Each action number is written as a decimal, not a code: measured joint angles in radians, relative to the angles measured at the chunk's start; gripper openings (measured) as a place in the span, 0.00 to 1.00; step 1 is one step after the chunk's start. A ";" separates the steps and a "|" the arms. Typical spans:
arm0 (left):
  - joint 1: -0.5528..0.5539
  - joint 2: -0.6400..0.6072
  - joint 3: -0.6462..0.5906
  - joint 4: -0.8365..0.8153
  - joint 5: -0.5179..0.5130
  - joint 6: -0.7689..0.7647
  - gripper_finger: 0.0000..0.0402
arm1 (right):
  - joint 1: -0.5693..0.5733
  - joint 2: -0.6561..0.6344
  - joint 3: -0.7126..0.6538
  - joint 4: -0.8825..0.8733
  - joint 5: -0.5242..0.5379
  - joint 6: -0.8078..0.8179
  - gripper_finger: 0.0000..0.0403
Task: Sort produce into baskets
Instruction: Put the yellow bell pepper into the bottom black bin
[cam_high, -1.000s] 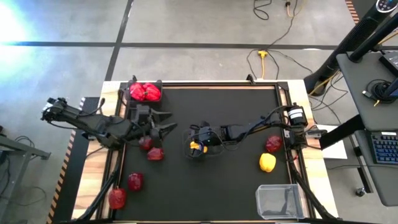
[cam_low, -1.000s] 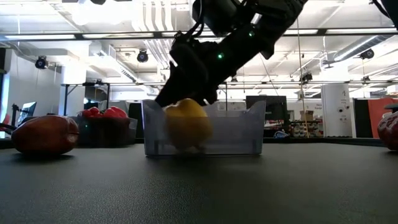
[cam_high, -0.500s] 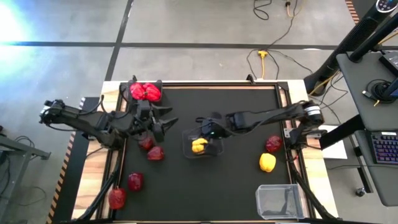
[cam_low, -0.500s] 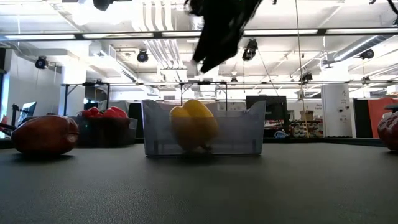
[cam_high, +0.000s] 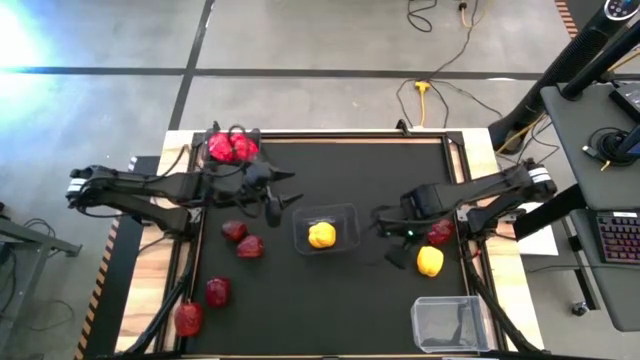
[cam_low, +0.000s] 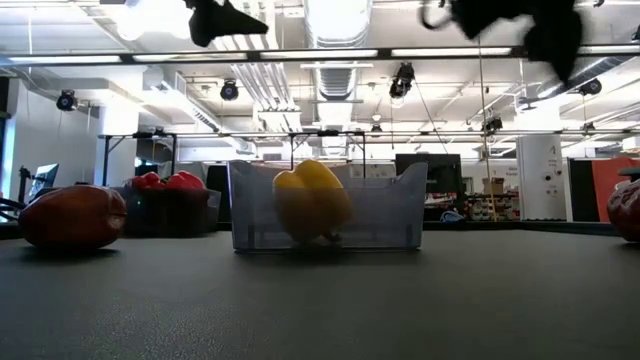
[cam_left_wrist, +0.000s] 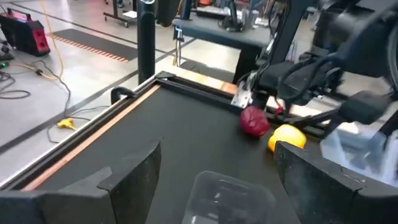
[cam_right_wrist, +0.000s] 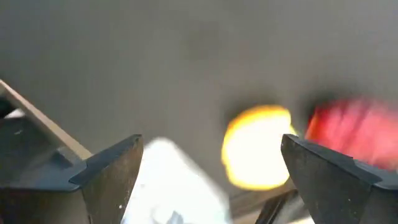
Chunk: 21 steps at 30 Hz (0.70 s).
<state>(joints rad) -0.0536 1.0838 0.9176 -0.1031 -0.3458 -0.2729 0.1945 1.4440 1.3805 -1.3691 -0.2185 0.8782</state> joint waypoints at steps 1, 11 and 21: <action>0.000 0.016 0.000 0.010 0.000 0.012 0.74 | 0.009 -0.005 -0.027 -0.020 -0.053 0.064 0.93; 0.000 0.176 0.000 0.071 0.032 0.029 0.74 | 0.072 -0.077 -0.300 0.059 -0.226 0.805 0.93; 0.000 0.203 0.000 0.051 0.154 0.045 0.74 | 0.065 -0.075 -0.482 0.207 -0.225 0.834 0.93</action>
<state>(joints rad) -0.0532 1.2865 0.9176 -0.0525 -0.1913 -0.2279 0.2594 1.3693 0.8987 -1.1617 -0.4434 1.7121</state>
